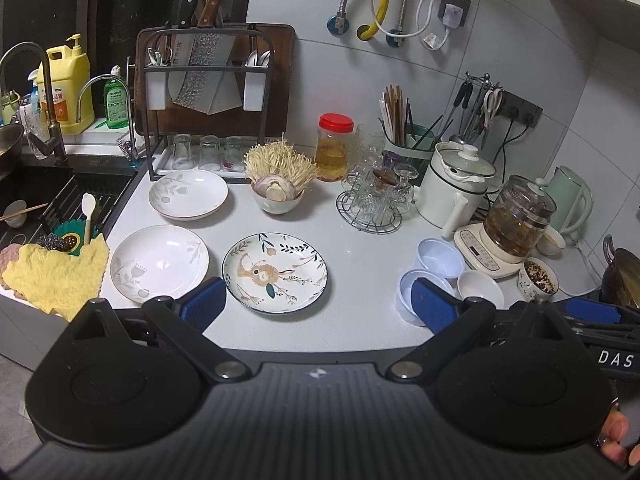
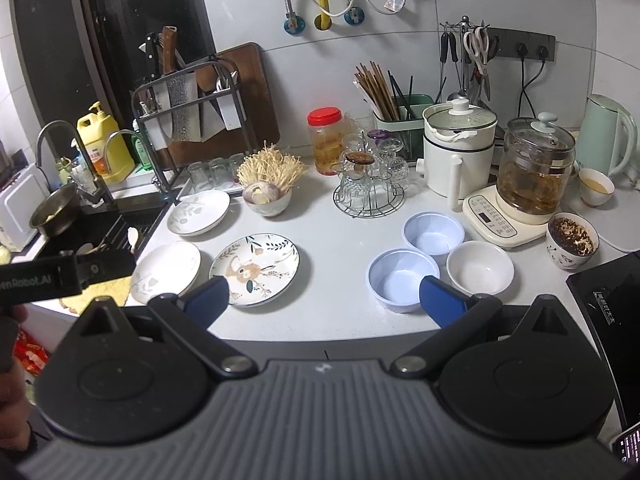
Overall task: Organize plates and bowls
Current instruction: 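Move the left tool toward the large white leaf-pattern plate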
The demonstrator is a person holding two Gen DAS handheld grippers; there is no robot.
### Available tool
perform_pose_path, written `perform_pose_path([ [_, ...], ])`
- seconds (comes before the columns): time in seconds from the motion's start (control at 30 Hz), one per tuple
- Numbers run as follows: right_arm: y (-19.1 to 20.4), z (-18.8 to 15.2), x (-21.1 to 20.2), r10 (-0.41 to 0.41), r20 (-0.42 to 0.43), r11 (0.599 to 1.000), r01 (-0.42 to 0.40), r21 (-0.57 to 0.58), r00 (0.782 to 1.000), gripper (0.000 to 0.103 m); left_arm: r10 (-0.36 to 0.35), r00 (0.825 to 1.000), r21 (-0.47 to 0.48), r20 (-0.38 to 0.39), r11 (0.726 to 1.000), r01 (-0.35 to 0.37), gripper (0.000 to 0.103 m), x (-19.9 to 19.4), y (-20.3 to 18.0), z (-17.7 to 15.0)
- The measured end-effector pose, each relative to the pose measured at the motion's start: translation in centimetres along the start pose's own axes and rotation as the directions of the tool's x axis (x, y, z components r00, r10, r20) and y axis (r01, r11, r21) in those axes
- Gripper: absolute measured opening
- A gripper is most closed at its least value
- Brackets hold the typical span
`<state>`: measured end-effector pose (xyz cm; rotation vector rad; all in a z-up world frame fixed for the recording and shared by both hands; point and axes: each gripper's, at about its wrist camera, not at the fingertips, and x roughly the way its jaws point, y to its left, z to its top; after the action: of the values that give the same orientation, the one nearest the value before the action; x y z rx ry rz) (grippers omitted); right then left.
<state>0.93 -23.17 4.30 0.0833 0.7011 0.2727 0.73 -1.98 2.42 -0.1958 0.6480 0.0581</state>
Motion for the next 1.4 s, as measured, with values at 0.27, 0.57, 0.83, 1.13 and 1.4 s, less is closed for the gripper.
perform_pose_path([
  [0.27,-0.2,0.0,0.0,-0.001,-0.006,1.000,0.001,0.006,1.000,0.103,0.013,1.000,-0.001,0.003,1.000,-0.013,0.100,-0.2,0.1,0.3],
  [0.57,-0.5,-0.1,-0.2,0.001,0.000,1.000,-0.001,0.003,1.000,0.103,0.009,1.000,-0.003,0.010,1.000,-0.009,0.100,-0.2,0.0,0.5],
  [0.83,-0.9,-0.1,-0.9,0.023,0.027,1.000,-0.023,-0.001,0.999,0.103,0.023,1.000,0.011,0.007,1.000,-0.023,0.100,-0.1,-0.5,-0.1],
  [1.13,-1.4,-0.6,-1.3,0.027,0.040,0.999,-0.027,0.017,0.999,0.103,0.007,1.000,-0.015,-0.005,1.000,-0.007,0.100,-0.1,-0.4,-0.9],
  [1.4,-1.4,-1.5,-1.7,0.059,0.040,0.998,-0.060,0.026,0.997,0.103,0.010,1.000,-0.008,-0.019,1.000,-0.010,0.100,-0.1,-0.7,-2.8],
])
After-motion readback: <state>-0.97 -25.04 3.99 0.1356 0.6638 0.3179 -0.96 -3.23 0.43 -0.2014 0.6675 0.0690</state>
